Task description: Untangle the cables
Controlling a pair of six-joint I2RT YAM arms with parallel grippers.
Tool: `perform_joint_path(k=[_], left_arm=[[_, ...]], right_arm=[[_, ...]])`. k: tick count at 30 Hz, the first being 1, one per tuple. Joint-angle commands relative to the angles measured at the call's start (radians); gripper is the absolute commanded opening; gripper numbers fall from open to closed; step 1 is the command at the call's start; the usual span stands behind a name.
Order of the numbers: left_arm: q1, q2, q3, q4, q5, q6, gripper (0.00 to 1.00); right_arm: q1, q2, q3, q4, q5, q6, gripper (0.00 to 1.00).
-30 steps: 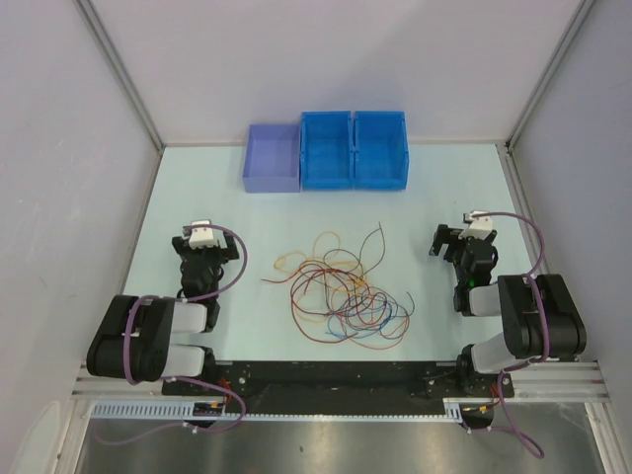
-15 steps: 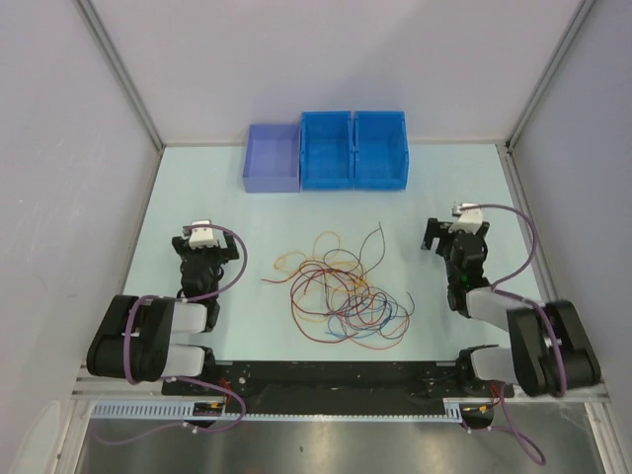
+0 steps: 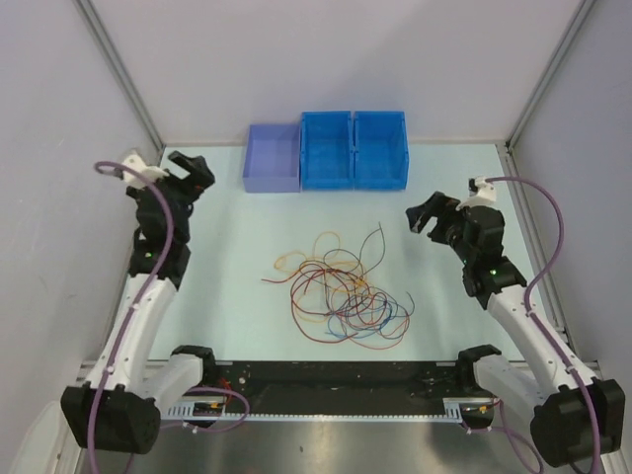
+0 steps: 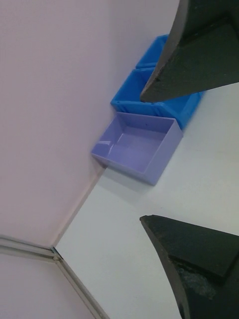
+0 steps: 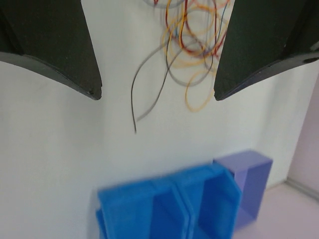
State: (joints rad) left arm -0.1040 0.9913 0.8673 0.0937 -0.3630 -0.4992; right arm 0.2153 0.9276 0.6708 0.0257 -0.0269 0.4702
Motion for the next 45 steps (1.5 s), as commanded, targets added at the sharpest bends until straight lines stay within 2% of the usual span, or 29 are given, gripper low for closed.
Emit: perform_joint_path(k=[1, 2, 4, 7, 9, 13, 14, 16, 20, 23, 26, 32, 39, 45], left_arm=[[0.101, 0.101, 0.108, -0.487, 0.234, -0.196, 1.0], [0.101, 0.13, 0.152, -0.518, 0.275, -0.121, 1.0], [0.101, 0.161, 0.173, -0.568, 0.288, -0.084, 1.0], [0.098, 0.078, 0.101, -0.523, 0.355, -0.024, 1.0], [0.061, 0.066, 0.099, -0.561, 0.406, -0.006, 1.0], [-0.144, 0.084, 0.131, -0.65, 0.337, 0.033, 1.0], [-0.255, 0.083, 0.122, -0.667, 0.27, 0.027, 1.0], [-0.401, 0.06, 0.087, -0.675, 0.242, 0.005, 0.99], [-0.575, 0.029, -0.031, -0.615, 0.256, -0.07, 0.93], [-0.69, 0.049, -0.044, -0.578, 0.223, -0.099, 0.92], [-0.755, 0.092, -0.027, -0.554, 0.199, -0.102, 0.91], [-0.833, 0.234, 0.058, -0.531, 0.162, -0.07, 0.77], [-0.867, 0.363, 0.088, -0.497, 0.17, -0.078, 0.67], [-0.91, 0.443, 0.125, -0.517, 0.154, -0.111, 0.59]], right_arm=[[0.038, -0.003, 0.13, -0.309, -0.023, 0.048, 1.0], [0.047, 0.01, 0.142, -0.335, -0.024, 0.048, 1.0], [0.099, 0.014, 0.141, -0.395, 0.01, 0.065, 1.0], [0.228, 0.034, 0.135, -0.429, 0.114, 0.077, 1.0], [0.318, 0.062, 0.128, -0.432, 0.175, 0.085, 1.0], [0.418, 0.134, 0.105, -0.415, 0.272, 0.157, 1.0], [0.432, 0.143, 0.096, -0.406, 0.28, 0.175, 1.0], [0.459, 0.172, 0.064, -0.373, 0.282, 0.205, 1.0], [0.515, 0.175, -0.014, -0.311, 0.312, 0.309, 0.99], [0.548, 0.154, -0.101, -0.258, 0.367, 0.375, 0.99], [0.561, 0.104, -0.177, -0.222, 0.415, 0.419, 0.99], [0.55, -0.059, -0.279, -0.175, 0.498, 0.485, 1.0], [0.452, -0.291, -0.45, -0.09, 0.394, 0.496, 1.0], [0.319, -0.314, -0.508, -0.046, 0.253, 0.504, 1.0]])
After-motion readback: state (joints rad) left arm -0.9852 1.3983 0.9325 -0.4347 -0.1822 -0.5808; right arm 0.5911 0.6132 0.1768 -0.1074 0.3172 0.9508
